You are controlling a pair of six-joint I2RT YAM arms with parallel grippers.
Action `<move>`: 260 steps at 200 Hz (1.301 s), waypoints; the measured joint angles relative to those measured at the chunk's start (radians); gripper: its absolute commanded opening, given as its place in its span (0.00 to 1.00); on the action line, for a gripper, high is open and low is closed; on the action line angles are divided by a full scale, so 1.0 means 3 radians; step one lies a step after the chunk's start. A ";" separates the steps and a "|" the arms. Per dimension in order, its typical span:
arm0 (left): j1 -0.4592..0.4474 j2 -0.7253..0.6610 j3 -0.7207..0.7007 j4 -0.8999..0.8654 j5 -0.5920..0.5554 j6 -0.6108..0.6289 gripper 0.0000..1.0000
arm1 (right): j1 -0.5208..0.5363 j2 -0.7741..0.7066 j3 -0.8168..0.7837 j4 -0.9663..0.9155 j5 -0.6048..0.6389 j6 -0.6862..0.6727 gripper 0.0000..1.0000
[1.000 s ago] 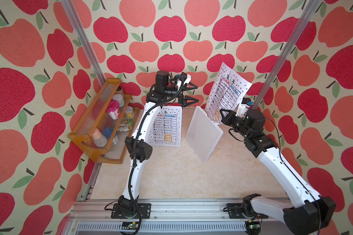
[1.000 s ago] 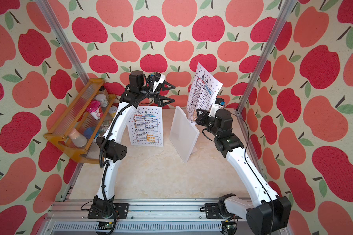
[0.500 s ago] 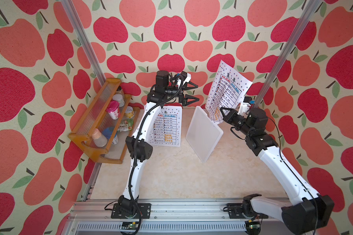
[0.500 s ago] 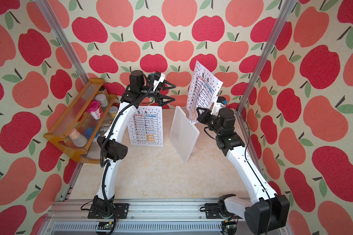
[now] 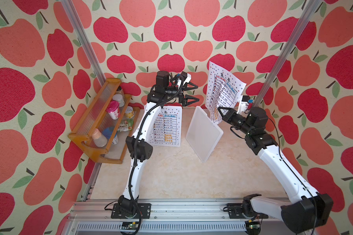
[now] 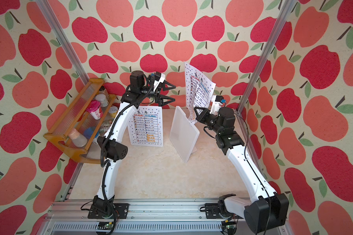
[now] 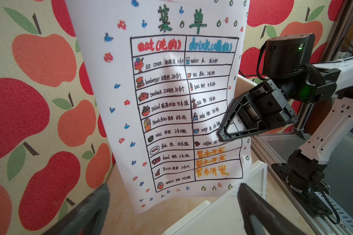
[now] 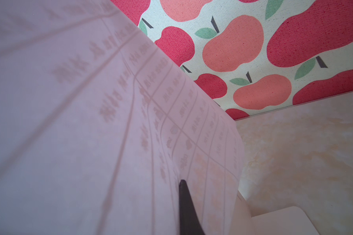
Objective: Insert the menus into the narrow rack
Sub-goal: Insert the menu into the narrow rack.
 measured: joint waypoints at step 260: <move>0.0001 0.0083 0.0000 -0.0074 -0.0001 0.0076 0.99 | -0.0136 0.0151 0.0156 0.0177 -0.0439 0.0415 0.00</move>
